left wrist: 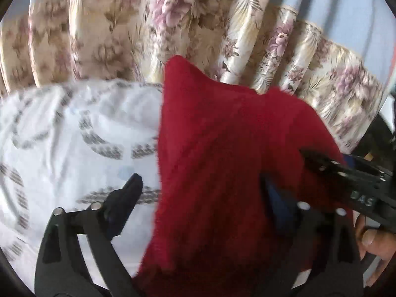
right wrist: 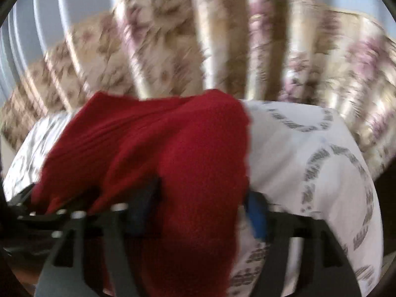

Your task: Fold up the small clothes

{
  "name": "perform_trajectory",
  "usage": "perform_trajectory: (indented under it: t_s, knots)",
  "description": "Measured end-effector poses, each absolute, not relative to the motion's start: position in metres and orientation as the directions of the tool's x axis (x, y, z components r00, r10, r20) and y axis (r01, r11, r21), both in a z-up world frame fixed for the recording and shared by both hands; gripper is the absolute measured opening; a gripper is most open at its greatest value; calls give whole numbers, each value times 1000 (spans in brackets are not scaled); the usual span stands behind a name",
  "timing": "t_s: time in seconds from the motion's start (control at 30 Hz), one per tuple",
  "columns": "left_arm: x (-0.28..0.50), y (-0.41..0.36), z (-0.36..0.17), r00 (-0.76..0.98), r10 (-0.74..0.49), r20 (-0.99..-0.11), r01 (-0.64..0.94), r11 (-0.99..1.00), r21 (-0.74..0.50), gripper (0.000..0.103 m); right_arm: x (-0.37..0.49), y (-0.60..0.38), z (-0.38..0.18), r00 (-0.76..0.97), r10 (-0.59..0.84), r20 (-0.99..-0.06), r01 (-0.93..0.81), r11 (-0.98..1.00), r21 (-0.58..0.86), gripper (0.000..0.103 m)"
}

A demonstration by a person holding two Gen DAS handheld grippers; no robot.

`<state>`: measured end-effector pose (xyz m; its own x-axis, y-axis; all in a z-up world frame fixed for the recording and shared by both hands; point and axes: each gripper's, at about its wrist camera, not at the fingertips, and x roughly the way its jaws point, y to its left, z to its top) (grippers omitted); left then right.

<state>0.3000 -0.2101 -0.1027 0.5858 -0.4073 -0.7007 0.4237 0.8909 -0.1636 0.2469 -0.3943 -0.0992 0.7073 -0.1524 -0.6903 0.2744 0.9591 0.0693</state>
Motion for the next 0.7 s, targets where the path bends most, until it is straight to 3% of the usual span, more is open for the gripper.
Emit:
perform_trajectory:
  t_s: [0.2,0.33,0.43,0.6,0.7]
  knots:
    - [282,-169,-82,661,-355,-661,428,902,-56,100,224,-370,-89,713,-263,-649,348,937,3,89]
    - [255,-124,-59,761,-258,-596,366,928,66,100,202,-328,-71,718,-325,-615,356,931,-76,99]
    - [246,-84,-53,778,-204,-595,314,945,87,100,182,-289,-56,722,-372,-583,344,925,-164,100]
    - [224,-33,-40,808,-167,-565,250,966,72,100,152,-236,-39,722,-425,-546,393,901,-183,101]
    - [213,-23,-36,838,-154,-524,241,965,102,100,136,-207,-34,769,-346,-537,305,938,-167,101]
